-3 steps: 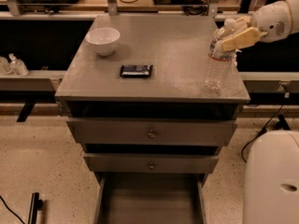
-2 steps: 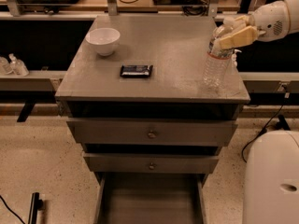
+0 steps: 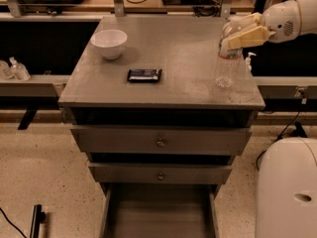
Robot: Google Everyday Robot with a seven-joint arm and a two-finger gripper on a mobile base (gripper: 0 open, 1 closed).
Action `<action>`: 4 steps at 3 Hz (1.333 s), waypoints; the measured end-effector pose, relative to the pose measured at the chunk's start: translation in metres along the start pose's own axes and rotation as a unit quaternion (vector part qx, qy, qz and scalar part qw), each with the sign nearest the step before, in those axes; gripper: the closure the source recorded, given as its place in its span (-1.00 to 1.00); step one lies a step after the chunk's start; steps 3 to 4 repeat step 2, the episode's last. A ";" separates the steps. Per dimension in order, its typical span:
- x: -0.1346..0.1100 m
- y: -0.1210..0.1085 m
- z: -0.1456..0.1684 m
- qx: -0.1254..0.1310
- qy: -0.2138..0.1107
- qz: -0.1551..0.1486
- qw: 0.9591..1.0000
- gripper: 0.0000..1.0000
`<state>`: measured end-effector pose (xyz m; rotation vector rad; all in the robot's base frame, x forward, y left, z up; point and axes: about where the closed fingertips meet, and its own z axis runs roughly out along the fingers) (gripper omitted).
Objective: Pick water bottle from bottom drawer and place on counter
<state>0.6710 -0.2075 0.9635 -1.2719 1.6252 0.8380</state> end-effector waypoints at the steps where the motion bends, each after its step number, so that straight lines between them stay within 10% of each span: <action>1: -0.001 -0.004 0.003 0.004 -0.003 0.000 1.000 -1.00; 4: -0.001 -0.004 0.003 0.004 -0.003 0.000 1.000 -1.00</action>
Offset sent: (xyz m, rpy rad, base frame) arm 0.0047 0.0024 0.0001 0.0061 -0.0039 -0.0079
